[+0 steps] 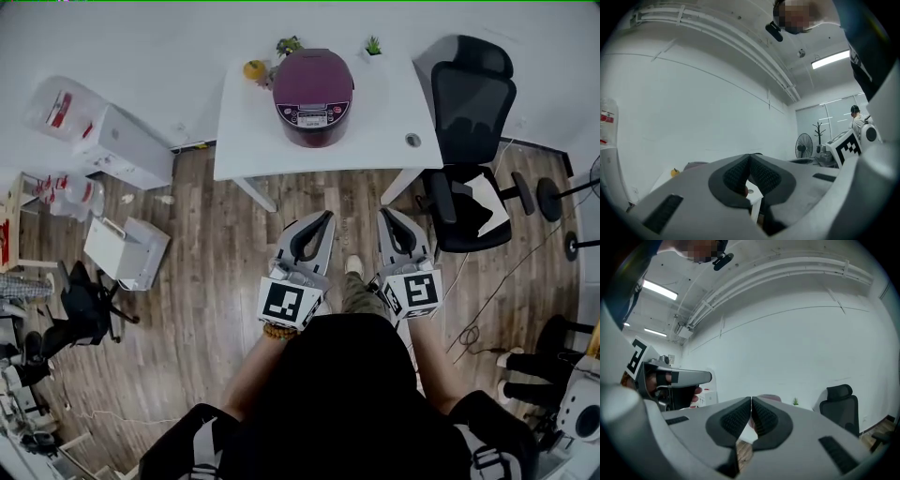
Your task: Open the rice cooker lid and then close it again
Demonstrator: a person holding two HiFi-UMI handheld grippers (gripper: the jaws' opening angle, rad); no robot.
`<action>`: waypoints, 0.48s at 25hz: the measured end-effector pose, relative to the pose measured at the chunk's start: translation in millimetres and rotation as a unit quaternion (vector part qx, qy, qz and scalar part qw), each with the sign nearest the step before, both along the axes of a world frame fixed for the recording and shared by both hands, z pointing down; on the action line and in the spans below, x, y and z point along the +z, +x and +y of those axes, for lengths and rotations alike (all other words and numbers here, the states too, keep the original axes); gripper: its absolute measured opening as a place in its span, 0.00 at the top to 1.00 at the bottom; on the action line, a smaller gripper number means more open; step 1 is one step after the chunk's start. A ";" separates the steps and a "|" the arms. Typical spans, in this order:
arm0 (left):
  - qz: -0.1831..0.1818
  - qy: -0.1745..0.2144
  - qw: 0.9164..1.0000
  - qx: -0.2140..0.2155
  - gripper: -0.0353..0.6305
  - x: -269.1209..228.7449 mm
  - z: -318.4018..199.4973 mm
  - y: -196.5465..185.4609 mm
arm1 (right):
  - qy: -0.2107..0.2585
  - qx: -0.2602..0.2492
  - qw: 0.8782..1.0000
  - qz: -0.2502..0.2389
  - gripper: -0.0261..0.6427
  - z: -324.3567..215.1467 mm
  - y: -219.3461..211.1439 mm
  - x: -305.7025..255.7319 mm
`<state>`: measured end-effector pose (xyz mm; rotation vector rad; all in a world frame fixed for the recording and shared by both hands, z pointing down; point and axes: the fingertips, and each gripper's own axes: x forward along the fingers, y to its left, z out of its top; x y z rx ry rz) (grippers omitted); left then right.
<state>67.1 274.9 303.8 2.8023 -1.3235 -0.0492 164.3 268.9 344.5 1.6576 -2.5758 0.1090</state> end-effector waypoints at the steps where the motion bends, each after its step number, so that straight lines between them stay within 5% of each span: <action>1: -0.005 -0.001 1.000 0.005 0.91 1.8 -7.5 6.7 | 0.000 0.004 1.000 -0.005 0.92 -8.8 7.1 0.4; 12: -0.024 -0.007 1.000 0.004 0.91 8.6 -91.8 60.3 | -0.026 -0.002 0.999 -0.021 0.92 -101.5 70.0 22.1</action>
